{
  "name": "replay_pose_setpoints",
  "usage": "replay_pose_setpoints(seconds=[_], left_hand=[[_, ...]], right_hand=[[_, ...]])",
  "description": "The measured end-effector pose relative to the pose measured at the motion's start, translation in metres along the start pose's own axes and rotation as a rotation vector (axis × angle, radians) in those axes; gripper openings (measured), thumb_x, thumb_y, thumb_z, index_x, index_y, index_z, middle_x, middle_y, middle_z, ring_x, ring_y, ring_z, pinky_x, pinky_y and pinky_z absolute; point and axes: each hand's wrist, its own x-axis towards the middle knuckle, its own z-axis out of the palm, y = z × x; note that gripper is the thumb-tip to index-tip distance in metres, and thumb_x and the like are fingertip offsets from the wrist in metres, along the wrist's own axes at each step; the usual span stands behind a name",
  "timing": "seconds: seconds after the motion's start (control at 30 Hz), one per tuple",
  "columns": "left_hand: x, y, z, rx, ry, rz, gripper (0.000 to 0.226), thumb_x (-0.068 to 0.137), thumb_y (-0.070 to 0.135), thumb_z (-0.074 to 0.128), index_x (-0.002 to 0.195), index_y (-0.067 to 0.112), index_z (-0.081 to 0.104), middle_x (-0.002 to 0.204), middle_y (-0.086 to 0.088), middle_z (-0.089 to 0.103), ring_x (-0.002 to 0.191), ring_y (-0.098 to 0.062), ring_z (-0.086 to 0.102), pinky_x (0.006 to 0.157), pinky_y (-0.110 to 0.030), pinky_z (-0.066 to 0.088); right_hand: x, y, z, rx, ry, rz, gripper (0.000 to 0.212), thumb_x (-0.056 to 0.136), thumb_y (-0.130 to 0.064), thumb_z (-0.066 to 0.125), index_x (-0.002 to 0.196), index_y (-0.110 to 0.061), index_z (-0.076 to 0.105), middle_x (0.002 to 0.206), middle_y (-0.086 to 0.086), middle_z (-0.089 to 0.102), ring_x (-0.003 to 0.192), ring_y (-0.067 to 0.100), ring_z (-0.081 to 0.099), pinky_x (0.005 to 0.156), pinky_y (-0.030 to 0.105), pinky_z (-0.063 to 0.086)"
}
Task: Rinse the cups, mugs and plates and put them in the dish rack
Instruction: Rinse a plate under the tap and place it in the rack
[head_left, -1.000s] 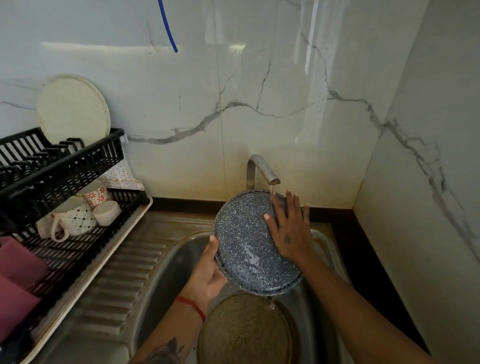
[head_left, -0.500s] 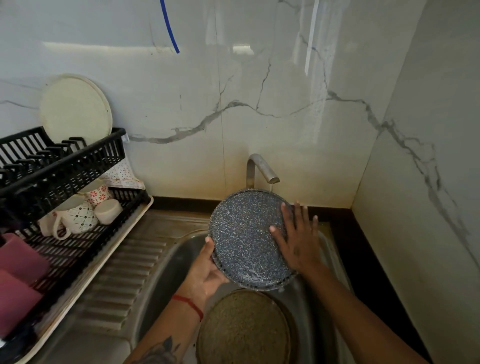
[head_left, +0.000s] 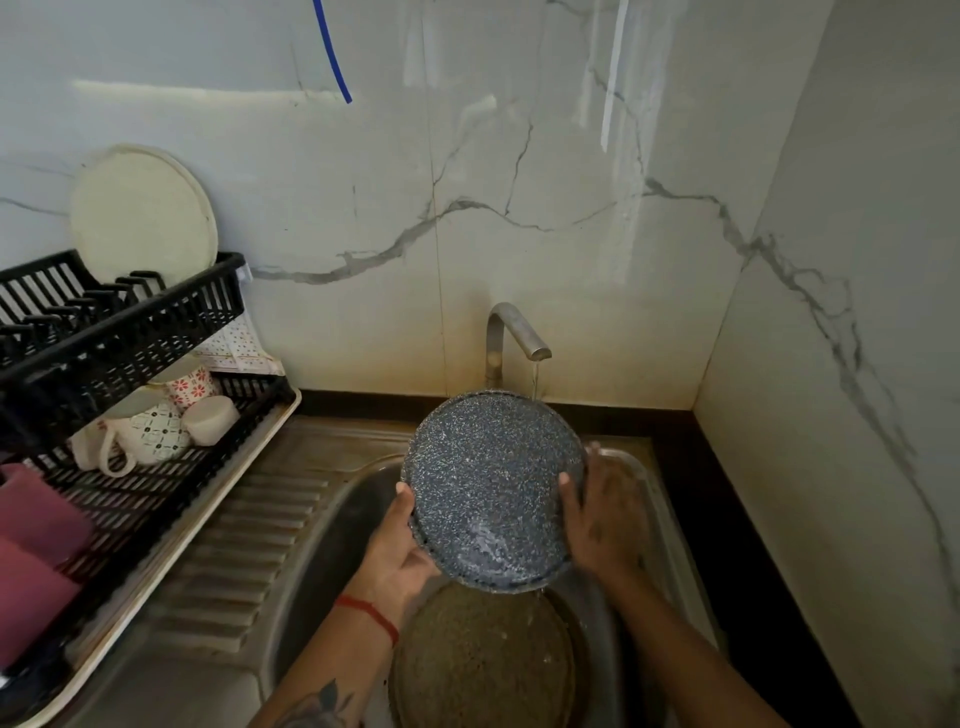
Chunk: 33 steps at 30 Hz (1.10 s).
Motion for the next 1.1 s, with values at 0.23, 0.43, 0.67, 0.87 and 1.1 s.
replay_pose_setpoints(seconds=[0.23,0.43,0.67,0.87,1.1], left_hand=[[0.0,-0.004,-0.002,0.131,0.06,-0.09,0.085,0.084,0.077,0.025,0.145,0.02,0.038,0.149,-0.018,0.037,0.137,-0.045,0.031,0.108,-0.067,0.019],[-0.003,0.003,0.005,-0.16,-0.02,-0.075,0.065,0.094,0.063,0.031,0.14,0.018,0.041,0.149,-0.021,0.034,0.134,-0.048,0.031,0.097,-0.072,0.029],[-0.006,0.002,0.017,-0.077,-0.061,0.151,0.041,0.099,0.008,0.04,0.141,0.011,0.041,0.12,-0.018,0.056,0.102,-0.031,0.058,0.084,-0.044,0.049],[-0.01,0.005,0.028,0.259,-0.141,0.296,0.043,0.101,0.005,0.034,0.138,0.023,0.045,0.13,-0.006,0.057,0.115,-0.023,0.056,0.084,-0.038,0.05],[0.005,-0.007,0.022,0.29,-0.118,0.266,0.044,0.103,0.017,0.035,0.142,0.037,0.039,0.141,0.0,0.049,0.127,-0.027,0.048,0.103,-0.057,0.04]], right_hand=[[-0.001,-0.029,-0.006,1.228,0.038,0.589,0.059,0.094,-0.057,0.042,0.139,-0.02,0.045,0.14,0.01,0.047,0.125,0.032,0.046,0.105,0.052,0.038],[-0.002,-0.02,-0.013,1.29,-0.057,0.519,0.045,0.095,-0.05,0.039,0.115,-0.019,0.066,0.118,0.008,0.065,0.111,0.027,0.057,0.089,0.045,0.051],[-0.009,0.01,-0.025,1.181,-0.293,0.605,0.031,0.092,-0.008,0.049,0.121,-0.01,0.059,0.111,0.012,0.062,0.094,0.027,0.061,0.06,0.033,0.051],[-0.014,0.006,-0.019,1.27,0.085,0.537,0.044,0.092,0.004,0.047,0.127,-0.023,0.05,0.127,0.005,0.052,0.11,0.026,0.052,0.084,0.041,0.047],[-0.019,-0.017,-0.05,1.125,0.324,0.252,0.039,0.094,-0.007,0.054,0.122,-0.033,0.053,0.124,-0.004,0.053,0.115,0.02,0.053,0.087,0.036,0.047]])
